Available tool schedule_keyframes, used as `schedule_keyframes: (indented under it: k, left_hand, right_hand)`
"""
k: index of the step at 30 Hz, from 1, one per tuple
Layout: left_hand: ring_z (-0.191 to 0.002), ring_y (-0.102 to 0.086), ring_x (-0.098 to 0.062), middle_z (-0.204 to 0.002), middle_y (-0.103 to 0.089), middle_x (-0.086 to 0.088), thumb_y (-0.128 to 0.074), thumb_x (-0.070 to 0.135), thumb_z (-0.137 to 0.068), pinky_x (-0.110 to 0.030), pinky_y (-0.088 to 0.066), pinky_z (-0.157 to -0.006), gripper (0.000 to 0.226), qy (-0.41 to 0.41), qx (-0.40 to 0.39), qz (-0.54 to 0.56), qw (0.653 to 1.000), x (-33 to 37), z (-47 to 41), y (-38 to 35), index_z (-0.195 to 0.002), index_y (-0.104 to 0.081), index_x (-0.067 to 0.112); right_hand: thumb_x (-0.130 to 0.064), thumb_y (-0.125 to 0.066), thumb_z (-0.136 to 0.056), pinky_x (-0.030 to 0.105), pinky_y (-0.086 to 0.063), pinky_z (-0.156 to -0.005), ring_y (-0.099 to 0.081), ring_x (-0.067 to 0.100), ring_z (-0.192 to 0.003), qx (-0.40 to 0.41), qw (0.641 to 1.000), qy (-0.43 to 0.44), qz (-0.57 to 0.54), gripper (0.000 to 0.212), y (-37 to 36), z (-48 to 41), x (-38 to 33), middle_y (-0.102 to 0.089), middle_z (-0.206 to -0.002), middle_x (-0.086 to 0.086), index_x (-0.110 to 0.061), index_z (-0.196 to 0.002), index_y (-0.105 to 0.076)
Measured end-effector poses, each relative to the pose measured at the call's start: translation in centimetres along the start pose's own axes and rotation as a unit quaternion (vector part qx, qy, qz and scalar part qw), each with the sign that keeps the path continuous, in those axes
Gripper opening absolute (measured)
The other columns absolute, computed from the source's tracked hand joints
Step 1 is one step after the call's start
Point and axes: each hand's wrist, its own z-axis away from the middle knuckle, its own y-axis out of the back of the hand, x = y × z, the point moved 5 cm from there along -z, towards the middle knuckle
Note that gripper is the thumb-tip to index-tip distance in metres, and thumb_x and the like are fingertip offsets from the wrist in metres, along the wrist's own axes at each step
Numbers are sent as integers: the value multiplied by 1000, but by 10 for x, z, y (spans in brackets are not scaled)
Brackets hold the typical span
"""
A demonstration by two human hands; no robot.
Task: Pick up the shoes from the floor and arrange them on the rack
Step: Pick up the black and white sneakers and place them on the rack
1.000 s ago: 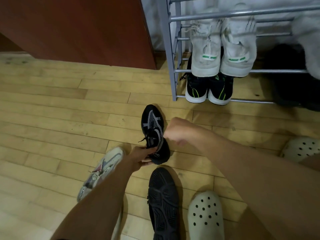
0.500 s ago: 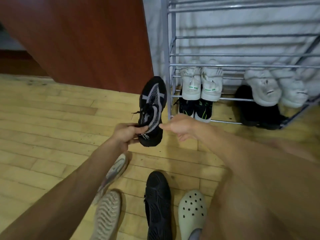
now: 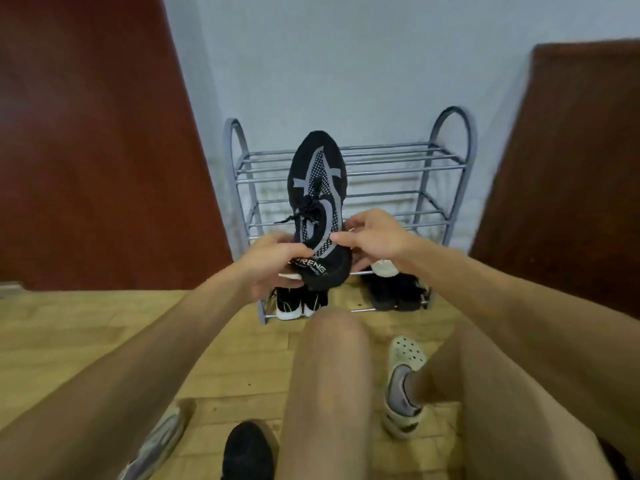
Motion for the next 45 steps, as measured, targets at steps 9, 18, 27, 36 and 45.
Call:
schedule_keyframes:
  k: [9,18,27,36,45]
  left_hand:
    - [-98,-68,-29,-114,-69,-15,-67,-1,-83,-42,-60,-71,40,4,-75,20,997,32,-5,-160,-122,-57,4]
    - [-84,-67,-26,-101,-71,-10,-66,-6,-82,-37,-57,-60,34,75,-136,-22,988,-25,-16,-300,-114,-63,5]
    - [-102,-55,-27,-112,-60,-13,-54,-7,-90,-44,-49,-84,35,241,-247,-99,934,-154,5,-395,-124,-55,1]
    - [-85,-65,-24,-109,-69,-10,-72,1,-79,-35,-59,-59,35,264,-239,-159,921,-232,-11,-421,-113,-65,7]
    - [-97,-67,-30,-103,-71,-9,-74,6,-80,-46,-58,-80,24,268,-223,-194,917,-258,-29,-419,-103,-69,9]
  right_hand:
    - [-24,-58,-95,34,-60,-74,-68,12,-67,47,997,-15,-58,30,136,73,67,-72,-83,-2,-6,-118,-62]
    - [-31,-52,-98,41,-59,-84,-69,30,-98,169,968,-146,-112,34,216,129,214,-68,-113,14,-4,-115,-64]
    - [-19,-57,-95,38,-56,-86,-64,26,-95,222,904,-333,-152,34,212,203,387,-64,-111,13,-1,-124,-57]
    - [-32,-56,-92,43,-41,-101,-46,38,-124,391,791,-467,53,60,192,277,529,-46,-136,21,-4,-141,-35]
    - [-1,-53,-86,44,-44,-102,-45,32,-122,324,773,-498,223,44,191,262,592,-53,-131,12,-12,-128,-48]
